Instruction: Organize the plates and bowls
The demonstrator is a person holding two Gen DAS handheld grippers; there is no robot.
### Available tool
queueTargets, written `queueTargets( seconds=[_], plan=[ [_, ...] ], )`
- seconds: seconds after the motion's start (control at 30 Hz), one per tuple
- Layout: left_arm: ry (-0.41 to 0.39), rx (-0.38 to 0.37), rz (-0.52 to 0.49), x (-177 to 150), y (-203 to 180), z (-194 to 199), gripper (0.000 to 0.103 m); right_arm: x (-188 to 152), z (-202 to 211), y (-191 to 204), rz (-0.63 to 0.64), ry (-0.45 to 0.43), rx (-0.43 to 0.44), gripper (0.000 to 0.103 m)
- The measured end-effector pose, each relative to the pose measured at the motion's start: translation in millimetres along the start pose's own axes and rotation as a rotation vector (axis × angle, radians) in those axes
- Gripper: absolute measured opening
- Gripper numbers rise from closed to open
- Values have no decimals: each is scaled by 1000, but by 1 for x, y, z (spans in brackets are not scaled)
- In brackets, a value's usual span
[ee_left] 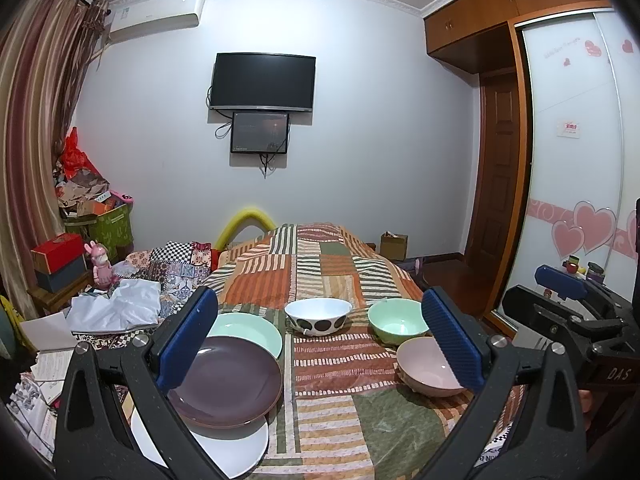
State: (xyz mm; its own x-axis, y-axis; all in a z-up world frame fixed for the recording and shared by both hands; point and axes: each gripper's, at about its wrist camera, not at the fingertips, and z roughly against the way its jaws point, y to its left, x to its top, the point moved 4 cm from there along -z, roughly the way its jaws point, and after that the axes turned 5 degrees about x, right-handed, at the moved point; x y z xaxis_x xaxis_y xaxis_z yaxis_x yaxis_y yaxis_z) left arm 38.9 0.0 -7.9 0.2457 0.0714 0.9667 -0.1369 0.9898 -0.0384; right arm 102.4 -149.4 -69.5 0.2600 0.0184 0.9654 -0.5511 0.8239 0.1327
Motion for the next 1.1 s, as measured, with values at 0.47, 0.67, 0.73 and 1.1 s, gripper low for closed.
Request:
queueTargets(
  seconds=[0.47, 0.67, 0.73, 1.1],
  plan=[
    [94, 73, -1, -15, 42, -35, 103, -9, -38, 10, 4, 91, 25, 103],
    [169, 100, 13, -30, 77, -60, 103, -16, -68, 15, -1, 150, 43, 103],
    [190, 101, 16, -35, 87, -68, 103, -19, -80, 18, -8, 175, 50, 103],
    [282, 200, -34, -66, 155, -114, 103, -47, -148, 31, -26, 335, 89, 103]
  ],
)
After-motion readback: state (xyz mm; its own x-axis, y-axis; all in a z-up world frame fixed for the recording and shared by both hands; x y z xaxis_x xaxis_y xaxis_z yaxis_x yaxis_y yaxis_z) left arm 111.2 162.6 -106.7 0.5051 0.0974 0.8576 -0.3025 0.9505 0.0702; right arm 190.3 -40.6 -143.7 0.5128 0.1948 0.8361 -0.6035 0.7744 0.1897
